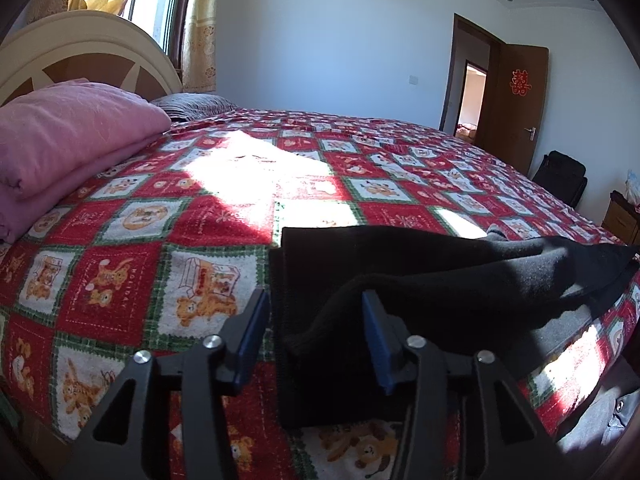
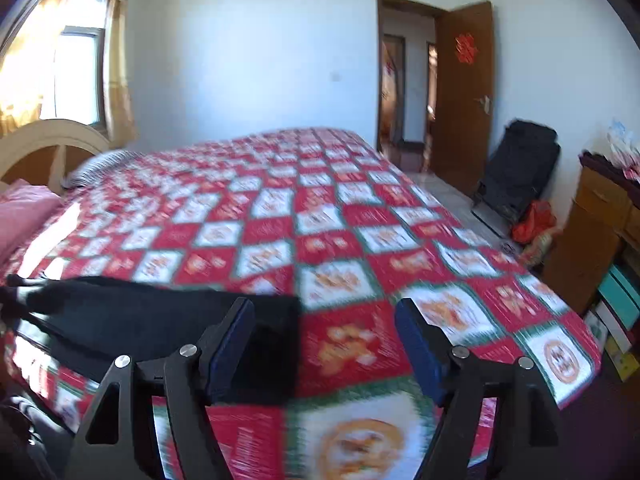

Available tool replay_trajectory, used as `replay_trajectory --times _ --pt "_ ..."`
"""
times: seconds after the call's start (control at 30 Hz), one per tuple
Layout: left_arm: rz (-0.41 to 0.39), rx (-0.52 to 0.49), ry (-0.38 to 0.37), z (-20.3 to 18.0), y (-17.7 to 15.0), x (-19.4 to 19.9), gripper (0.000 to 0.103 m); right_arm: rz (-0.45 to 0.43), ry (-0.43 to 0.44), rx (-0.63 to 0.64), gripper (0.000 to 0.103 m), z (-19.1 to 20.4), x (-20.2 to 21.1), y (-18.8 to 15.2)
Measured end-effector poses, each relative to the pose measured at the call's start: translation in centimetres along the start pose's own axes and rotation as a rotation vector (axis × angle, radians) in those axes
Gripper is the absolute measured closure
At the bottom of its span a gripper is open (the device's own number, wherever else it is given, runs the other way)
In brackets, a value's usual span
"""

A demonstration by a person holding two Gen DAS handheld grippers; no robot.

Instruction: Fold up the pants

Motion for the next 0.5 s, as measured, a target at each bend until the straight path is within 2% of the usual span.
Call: replay_trajectory --times 0.13,0.2,0.23,0.4,0.5 --pt "-0.01 0.014 0.001 0.2 -0.8 1.5 0.04 0.043 0.112 0.21 0.029 9.5 -0.8 -1.4" --pt "-0.014 0.022 0.009 0.4 -1.6 2.4 0.033 0.083 0.178 0.322 0.029 14.6 -1.7 -3.2" --pt "-0.015 0.028 0.011 0.5 -1.9 2.8 0.033 0.1 0.207 0.368 0.029 16.7 -2.1 -4.3" --pt "-0.024 0.075 -0.012 0.8 -3.2 3.7 0.033 0.184 0.343 0.507 0.029 25.1 -3.8 -9.2" --pt "-0.023 0.033 0.011 -0.2 -2.8 3.4 0.033 0.199 0.374 0.585 0.029 28.5 -4.5 -11.6"
Point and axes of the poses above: each gripper's, at about its wrist camera, not at the fingertips, and x roughly against the way its jaws point, z to its left, y to its top, the point moved 4 cm from there along -x, roughly the way its jaws point, and after that the axes turned 13 degrees about -x, right-handed, at the moved point
